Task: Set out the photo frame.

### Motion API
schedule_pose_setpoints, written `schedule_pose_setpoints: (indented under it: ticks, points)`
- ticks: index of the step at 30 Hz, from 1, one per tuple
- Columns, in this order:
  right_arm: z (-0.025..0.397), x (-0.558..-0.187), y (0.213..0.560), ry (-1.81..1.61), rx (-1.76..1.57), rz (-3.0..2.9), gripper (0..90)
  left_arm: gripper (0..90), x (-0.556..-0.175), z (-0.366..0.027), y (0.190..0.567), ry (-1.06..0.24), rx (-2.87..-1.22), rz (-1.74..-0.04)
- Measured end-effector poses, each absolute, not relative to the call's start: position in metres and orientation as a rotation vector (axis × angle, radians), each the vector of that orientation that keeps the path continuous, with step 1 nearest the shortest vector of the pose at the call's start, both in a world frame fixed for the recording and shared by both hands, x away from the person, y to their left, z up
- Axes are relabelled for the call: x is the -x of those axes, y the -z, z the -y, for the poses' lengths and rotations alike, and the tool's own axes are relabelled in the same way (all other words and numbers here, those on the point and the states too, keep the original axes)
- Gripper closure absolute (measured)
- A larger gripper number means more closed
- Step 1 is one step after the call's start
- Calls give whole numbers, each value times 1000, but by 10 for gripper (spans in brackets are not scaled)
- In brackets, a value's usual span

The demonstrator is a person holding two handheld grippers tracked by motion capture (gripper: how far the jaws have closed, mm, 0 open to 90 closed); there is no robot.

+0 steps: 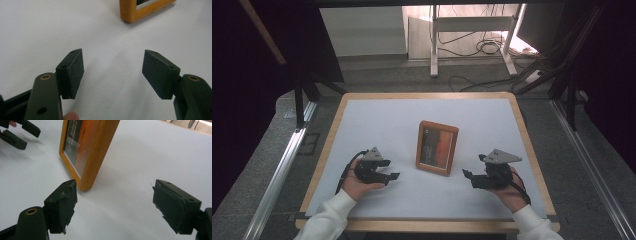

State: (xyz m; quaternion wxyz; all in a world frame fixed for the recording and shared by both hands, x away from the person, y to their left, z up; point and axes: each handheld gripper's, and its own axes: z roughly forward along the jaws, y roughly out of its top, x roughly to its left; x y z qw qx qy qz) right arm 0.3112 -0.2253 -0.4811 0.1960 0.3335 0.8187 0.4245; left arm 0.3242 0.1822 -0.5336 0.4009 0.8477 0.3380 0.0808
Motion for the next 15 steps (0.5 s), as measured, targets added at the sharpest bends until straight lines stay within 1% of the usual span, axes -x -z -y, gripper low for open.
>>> schedule_pose_setpoints:
  ticks: [5,8,12,15]
  points:
    - [225,-308,487,-1173,-923,-2311,239,337,-324,-183,533,-207,-2143,-854]
    - [221,-306,489,-1129,-896,-2318,338,336,-324,-184,533,-207,-2142,-851]
    - [217,-306,493,-1089,-929,-2327,535,334,-323,-185,533,-209,-2136,-854]
    - [213,-307,497,-1067,-926,-2353,656,333,-323,-185,532,-210,-2135,-852]
